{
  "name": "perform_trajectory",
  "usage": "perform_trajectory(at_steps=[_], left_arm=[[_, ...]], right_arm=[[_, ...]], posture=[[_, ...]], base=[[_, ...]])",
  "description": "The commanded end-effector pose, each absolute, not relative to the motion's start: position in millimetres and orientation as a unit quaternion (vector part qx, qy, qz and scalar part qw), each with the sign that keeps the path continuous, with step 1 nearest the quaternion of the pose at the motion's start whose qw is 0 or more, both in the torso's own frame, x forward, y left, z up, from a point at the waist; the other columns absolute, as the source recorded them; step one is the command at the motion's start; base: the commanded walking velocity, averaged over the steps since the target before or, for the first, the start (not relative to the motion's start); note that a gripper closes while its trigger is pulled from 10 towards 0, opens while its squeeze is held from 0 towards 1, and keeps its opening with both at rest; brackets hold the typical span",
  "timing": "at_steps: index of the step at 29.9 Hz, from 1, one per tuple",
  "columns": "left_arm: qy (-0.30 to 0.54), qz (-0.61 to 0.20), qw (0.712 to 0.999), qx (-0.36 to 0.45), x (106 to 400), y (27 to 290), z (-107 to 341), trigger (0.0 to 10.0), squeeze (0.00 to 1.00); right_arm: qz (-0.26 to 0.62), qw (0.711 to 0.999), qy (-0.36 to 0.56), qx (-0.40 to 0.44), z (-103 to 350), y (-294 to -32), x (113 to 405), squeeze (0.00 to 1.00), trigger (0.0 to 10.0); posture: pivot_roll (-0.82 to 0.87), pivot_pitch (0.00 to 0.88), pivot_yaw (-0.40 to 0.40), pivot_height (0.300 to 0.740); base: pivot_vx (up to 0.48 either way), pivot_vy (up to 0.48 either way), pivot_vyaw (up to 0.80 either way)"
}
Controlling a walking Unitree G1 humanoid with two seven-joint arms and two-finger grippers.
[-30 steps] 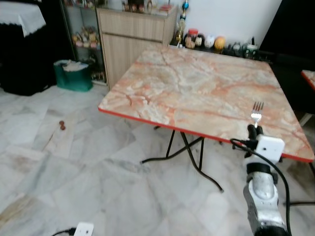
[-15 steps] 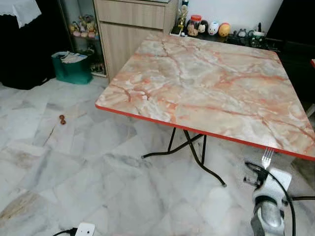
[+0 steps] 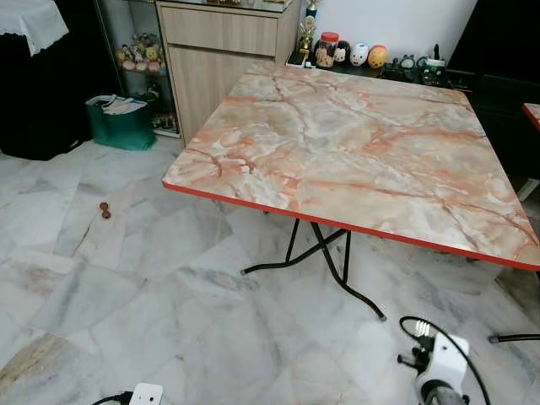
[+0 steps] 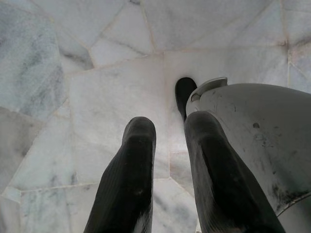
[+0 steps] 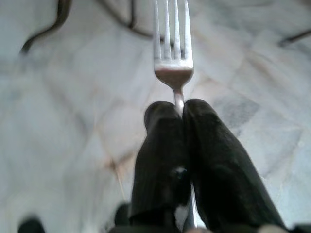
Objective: Setting the table
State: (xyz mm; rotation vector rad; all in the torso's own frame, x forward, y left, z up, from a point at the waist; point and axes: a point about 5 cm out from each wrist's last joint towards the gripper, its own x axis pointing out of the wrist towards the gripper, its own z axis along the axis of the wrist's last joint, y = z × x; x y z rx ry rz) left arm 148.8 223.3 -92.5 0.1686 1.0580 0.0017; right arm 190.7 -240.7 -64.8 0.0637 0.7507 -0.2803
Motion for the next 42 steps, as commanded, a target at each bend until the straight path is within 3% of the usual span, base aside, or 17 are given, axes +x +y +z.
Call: perform_trajectory(at_steps=[1,9,18,23,42], left_arm=[[0.512,-0.007,0.855,0.079,147.1,219.1,-94.3,10.0,0.00],[0.512,-0.006,0.855,0.081,147.5,219.7,-94.1,10.0,0.00],[0.512,-0.001,0.856,0.078,147.9,220.9,-93.7,10.0,0.00],[0.510,0.005,0.857,0.072,148.3,221.9,-93.3,10.0,0.00],[0.496,0.047,0.866,0.027,147.0,227.2,-92.3,10.0,0.00]], right_arm=[[-0.096,0.911,0.400,-0.005,-71.7,-236.4,181.8,0.00,10.0],[-0.023,0.887,0.456,-0.063,-83.0,-225.9,166.7,0.00,10.0],[-0.034,0.885,0.463,-0.032,-86.5,-221.9,161.4,0.00,10.0],[-0.095,0.879,0.468,0.016,-86.3,-233.8,157.4,0.00,10.0],[-0.102,0.859,0.499,0.051,-94.6,-226.8,142.5,0.00,10.0]], posture=[[0.09,0.000,-0.069,0.727],[0.07,0.000,-0.059,0.727],[0.08,0.000,-0.058,0.727],[0.08,0.000,-0.054,0.727],[0.07,0.000,-0.050,0.727]], base=[[0.000,0.000,0.00],[0.000,0.000,0.00],[0.000,0.000,0.00],[0.000,0.000,0.00],[0.000,0.000,0.00]])
